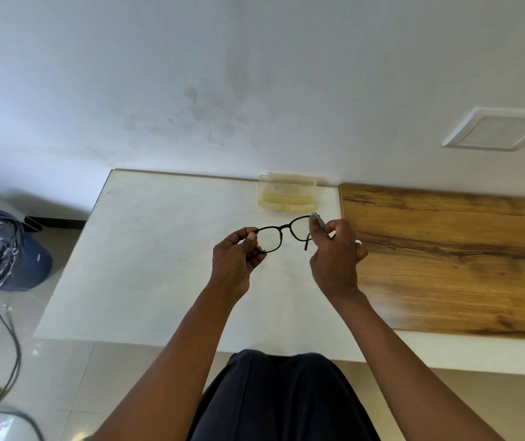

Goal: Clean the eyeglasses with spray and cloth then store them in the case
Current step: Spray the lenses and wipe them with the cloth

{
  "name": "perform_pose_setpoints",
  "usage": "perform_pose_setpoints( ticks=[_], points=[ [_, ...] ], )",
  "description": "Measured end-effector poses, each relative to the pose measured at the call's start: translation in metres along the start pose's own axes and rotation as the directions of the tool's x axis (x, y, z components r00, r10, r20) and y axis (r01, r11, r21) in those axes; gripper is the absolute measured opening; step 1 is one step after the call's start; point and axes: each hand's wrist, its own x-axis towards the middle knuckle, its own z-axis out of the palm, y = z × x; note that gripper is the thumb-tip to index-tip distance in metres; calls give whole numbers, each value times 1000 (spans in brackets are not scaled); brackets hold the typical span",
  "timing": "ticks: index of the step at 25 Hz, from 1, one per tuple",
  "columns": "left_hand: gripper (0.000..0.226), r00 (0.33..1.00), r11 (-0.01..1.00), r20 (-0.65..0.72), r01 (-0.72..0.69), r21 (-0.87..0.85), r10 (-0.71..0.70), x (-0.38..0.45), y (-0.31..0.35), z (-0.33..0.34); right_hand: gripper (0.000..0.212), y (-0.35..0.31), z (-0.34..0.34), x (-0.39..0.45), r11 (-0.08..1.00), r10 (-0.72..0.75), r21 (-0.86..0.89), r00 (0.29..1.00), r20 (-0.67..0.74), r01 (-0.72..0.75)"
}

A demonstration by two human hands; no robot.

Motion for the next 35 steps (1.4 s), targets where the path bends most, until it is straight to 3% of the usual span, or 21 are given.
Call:
perform_pose_setpoints(
  ticks=[10,18,22,29,35],
  points=[
    [15,1000,1000,-9,-3,-1,3,2,-1,2,68,-5,3,-19,976,-194,-112,979,-67,186],
    [14,1000,1000,25,0,-13,0,2,0,1,65,6,-5,-8,998,-41,-57,999,-8,40],
    [14,999,1000,32,-10,-2,10,2,2,4,65,-5,-5,2,998,-55,-42,998,-28,54],
    [13,999,1000,27,-21,-2,21,3,2,2,67,-9,-1,-17,970,-226,-115,969,-95,215],
    [13,999,1000,37,-4,-10,5,2,0,-1,69,5,-3,-21,993,-94,-68,995,-26,92]
  ],
)
